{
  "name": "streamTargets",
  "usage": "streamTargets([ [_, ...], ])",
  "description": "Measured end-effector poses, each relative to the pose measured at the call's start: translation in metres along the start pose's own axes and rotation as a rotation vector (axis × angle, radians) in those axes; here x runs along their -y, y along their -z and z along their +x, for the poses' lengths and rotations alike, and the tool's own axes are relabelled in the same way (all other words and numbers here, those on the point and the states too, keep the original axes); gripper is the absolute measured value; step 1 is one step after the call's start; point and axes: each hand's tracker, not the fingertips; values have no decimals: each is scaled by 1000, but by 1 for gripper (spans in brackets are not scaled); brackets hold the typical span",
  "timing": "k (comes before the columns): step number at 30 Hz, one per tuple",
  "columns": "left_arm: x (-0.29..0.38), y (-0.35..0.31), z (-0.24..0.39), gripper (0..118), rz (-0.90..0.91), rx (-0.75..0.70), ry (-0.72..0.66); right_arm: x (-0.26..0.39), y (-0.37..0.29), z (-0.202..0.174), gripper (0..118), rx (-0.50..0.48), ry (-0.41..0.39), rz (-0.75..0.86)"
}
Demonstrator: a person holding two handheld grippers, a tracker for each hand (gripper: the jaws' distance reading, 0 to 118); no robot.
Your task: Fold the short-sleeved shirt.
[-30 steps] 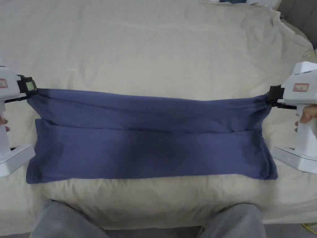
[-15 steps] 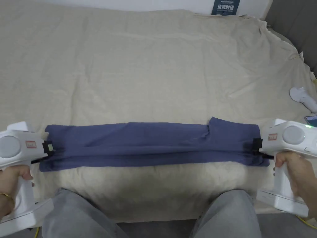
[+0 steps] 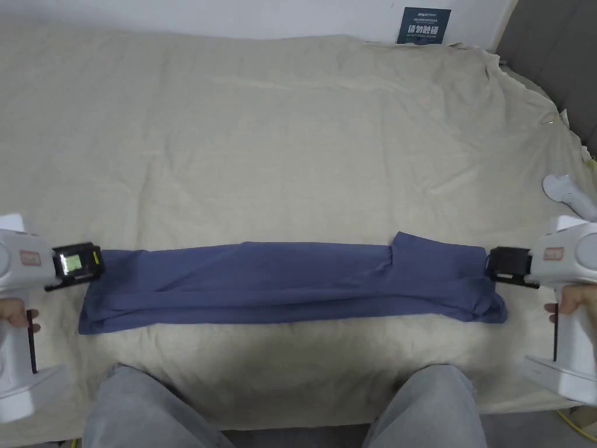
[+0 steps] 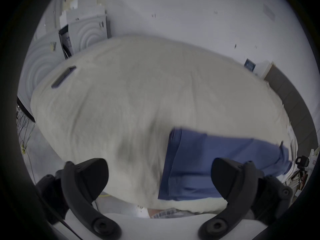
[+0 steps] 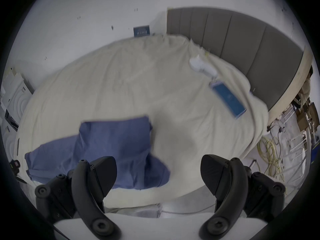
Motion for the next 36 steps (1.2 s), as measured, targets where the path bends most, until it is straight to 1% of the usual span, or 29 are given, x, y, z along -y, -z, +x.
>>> streamTargets([
  [2,-18,-18,4,118,70,28,-20,-16,-21,0,101,4,-29,77],
  [3,-26,-27,8,118,104,36,-19,-27,-21,3,101,4,-44,119],
  [5,-39,-42,21,118,192,40,-4,-37,-43,-4,101,-13,-60,222],
  [7,-44,-58,40,118,290,48,43,-37,-75,-16,101,-70,-56,338],
  [9,-41,-72,62,118,384,48,97,-33,-95,-30,102,-121,-72,443],
  [12,-26,-89,91,115,556,32,163,-20,-113,-49,103,-169,-100,581],
  [13,-21,-94,99,111,592,43,183,-14,-117,-56,104,-178,-107,620],
  [15,-11,-102,111,93,640,61,208,-5,-118,-66,104,-193,-116,669],
  [17,0,-108,118,75,667,86,218,6,-117,-74,103,-193,-98,677],
  [19,8,-112,122,60,695,109,220,15,-114,-80,102,-216,-98,695],
  [20,11,-113,124,43,700,110,223,18,-113,-83,98,-221,-98,701],
  [21,13,-114,124,27,713,114,227,22,-113,-86,91,-230,-102,715],
  [22,16,-115,125,16,725,116,226,24,-113,-89,78,-229,-104,724],
  [23,17,-115,125,7,732,115,223,27,-117,-90,56,-239,-103,728],
  [24,18,-116,124,1,736,125,218,27,-116,-92,39,-247,-92,729],
  [26,17,-115,124,0,733,137,210,28,-113,-94,9,-254,-76,728],
  [27,17,-114,124,0,728,138,208,27,-111,-95,2,-256,-77,728],
  [28,17,-114,123,0,719,143,205,27,-109,-96,1,-247,-75,729],
  [30,16,-111,121,0,702,148,197,25,-108,-95,0,-263,-74,714],
  [31,17,-110,120,0,698,149,194,25,-114,-97,0,-267,-80,710],
  [33,19,-109,122,0,688,148,199,26,-112,-101,0,-244,-105,712],
  [36,21,-107,122,0,673,154,204,26,-115,-103,0,-260,-107,702],
])
